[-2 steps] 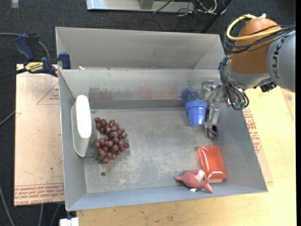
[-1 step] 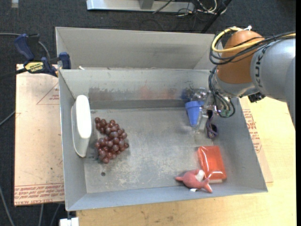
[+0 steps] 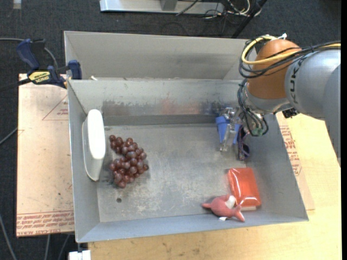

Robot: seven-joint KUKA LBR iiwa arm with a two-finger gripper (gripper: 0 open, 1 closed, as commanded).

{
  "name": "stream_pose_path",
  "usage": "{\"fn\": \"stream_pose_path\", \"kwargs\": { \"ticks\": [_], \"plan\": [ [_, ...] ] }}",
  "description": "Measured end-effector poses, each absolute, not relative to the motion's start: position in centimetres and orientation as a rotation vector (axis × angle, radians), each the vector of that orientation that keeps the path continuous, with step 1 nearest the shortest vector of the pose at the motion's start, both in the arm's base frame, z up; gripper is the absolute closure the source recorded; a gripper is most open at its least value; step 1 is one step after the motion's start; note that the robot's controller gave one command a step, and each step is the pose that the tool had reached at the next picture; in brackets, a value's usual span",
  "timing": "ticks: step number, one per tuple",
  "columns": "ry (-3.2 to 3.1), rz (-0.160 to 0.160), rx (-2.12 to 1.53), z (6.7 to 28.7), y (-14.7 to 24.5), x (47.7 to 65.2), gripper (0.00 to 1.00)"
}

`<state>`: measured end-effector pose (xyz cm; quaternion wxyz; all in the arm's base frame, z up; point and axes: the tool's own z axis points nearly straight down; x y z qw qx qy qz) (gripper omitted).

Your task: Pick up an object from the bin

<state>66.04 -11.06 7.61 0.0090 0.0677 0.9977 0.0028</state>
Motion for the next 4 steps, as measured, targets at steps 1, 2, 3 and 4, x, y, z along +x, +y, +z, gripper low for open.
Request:
{"fn": "stream_pose_path", "kwargs": {
  "ticks": [1, 2, 3, 4],
  "plan": [
    [3.116, 0.008, 0.211, 7.6, -11.1, 66.0, 1.0],
    [3.117, 0.009, 0.21, 8.2, -11.0, 66.1, 1.0],
    [3.111, 0.008, 0.209, 10.8, -11.0, 66.2, 1.0],
    [3.105, 0.008, 0.207, 18.0, -11.0, 66.3, 1.0]
  ]
}}
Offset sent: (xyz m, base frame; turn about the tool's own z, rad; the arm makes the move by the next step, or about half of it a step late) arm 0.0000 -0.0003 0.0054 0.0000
